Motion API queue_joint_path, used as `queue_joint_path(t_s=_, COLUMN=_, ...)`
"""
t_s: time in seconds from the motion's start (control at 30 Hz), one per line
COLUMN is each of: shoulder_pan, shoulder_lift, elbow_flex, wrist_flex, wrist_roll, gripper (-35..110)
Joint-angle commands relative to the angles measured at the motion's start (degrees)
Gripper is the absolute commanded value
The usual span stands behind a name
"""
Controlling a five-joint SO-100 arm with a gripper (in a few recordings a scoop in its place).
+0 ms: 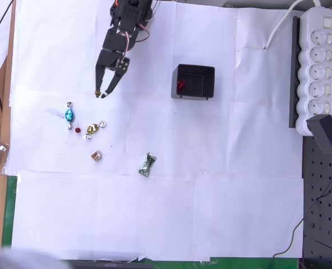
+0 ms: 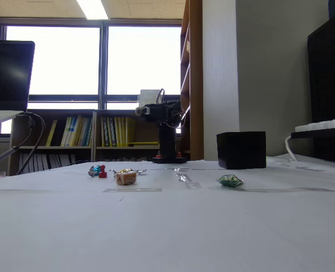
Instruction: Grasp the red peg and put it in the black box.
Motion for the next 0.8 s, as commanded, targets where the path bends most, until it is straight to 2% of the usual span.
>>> queue_joint_path(t_s=0.0, shoulder_pan=3.08, shoulder_lift=9.32, elbow_flex=2.02, wrist_flex=-3.78, wrist_roll=-0.35, gripper=2)
queue_joint_path(t_s=0.4, shoulder_pan=6.24, shoulder_lift=20.83, elbow_flex=8.17, wrist_flex=-4.31, wrist_roll=0.09, gripper=2)
queue_joint_path(t_s=0.5, shoulder_pan=7.21, shoulder_lift=24.17, elbow_flex=11.69, wrist_flex=-8.44, wrist_roll=-0.53, gripper=3)
queue_joint_path(t_s=0.77, shoulder_pan=7.56, shoulder_lift=35.07, elbow_flex=23.47, wrist_flex=-8.17, wrist_roll=-0.18, gripper=3)
